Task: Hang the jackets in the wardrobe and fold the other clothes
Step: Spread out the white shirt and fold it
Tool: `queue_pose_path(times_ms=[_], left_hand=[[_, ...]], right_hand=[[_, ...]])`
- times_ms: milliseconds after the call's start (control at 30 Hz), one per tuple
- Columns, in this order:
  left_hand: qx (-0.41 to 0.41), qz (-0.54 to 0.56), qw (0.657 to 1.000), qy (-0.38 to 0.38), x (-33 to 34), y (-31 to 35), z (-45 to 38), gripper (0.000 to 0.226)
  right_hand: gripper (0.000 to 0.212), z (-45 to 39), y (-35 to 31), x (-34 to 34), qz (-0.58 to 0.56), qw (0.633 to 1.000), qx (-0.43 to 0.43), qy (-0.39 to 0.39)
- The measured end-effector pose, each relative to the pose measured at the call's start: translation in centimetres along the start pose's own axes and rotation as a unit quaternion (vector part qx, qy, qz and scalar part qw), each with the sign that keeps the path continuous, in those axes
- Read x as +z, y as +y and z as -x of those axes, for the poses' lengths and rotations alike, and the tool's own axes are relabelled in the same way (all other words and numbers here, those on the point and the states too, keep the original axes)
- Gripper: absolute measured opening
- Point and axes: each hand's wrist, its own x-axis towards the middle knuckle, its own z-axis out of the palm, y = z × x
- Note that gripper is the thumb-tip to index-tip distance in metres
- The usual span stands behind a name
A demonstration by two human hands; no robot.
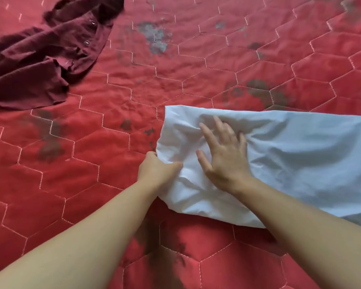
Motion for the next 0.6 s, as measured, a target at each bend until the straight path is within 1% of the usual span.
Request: queue_pose_path(times_ms=[33,100,167,233,267,300,333,367,400,433,467,533,567,600], left_hand=[[0.003,0.008,1.000,-0.006,-0.1,0.2,0.1,0.055],[0.002,0.032,0.999,-0.008,0.0,0.4,0.5,0.043],[-0.008,0.057,0.998,-0.009,0.1,0.4,0.8,0.034],[-0.011,0.105,0.994,-0.019,0.2,0.5,1.3,0.018],[-0.009,0.135,0.990,-0.027,0.1,0.9,1.8,0.012],[0.000,0.160,0.987,-0.030,-0.1,1.4,2.3,0.014],[0.024,0.170,0.985,-0.028,-0.4,2.1,2.8,0.019],[0.060,0.166,0.984,-0.028,-0.4,3.2,3.5,0.027],[0.099,0.152,0.983,-0.031,-0.2,4.5,4.3,0.035],[0.134,0.141,0.980,-0.036,0.2,6.1,5.2,0.039],[0.167,0.135,0.976,-0.040,0.9,7.7,6.2,0.039],[0.234,0.114,0.964,-0.054,3.2,11.0,8.7,0.040],[0.270,0.089,0.957,-0.065,4.8,12.6,10.1,0.045],[0.305,0.055,0.948,-0.078,6.7,13.9,11.5,0.049]], right_hand=[[0.066,-0.5,0.4,0.0,0.022,0.999,0.009,-0.021],[0.065,-1.5,0.9,0.3,0.047,0.994,0.022,-0.093],[0.066,-2.4,0.6,0.0,0.020,0.993,0.031,-0.114],[0.068,-1.9,0.0,-0.8,-0.031,0.996,0.039,-0.077],[0.067,-1.0,-0.3,-1.4,-0.074,0.995,0.048,-0.038],[0.067,0.3,-0.4,-2.0,-0.135,0.989,0.062,0.000],[0.065,1.7,-0.5,-2.7,-0.208,0.974,0.081,0.025],[0.065,3.1,-0.5,-3.4,-0.288,0.951,0.104,0.037],[0.065,4.4,-0.3,-4.2,-0.370,0.918,0.137,0.040],[0.066,5.4,0.0,-5.1,-0.451,0.874,0.176,0.034],[0.064,6.1,0.5,-6.3,-0.529,0.821,0.212,0.030],[0.055,6.7,2.3,-9.0,-0.659,0.703,0.266,0.027],[0.056,6.8,3.7,-10.4,-0.715,0.641,0.278,0.023],[0.064,6.9,5.5,-11.7,-0.763,0.584,0.277,0.017]])
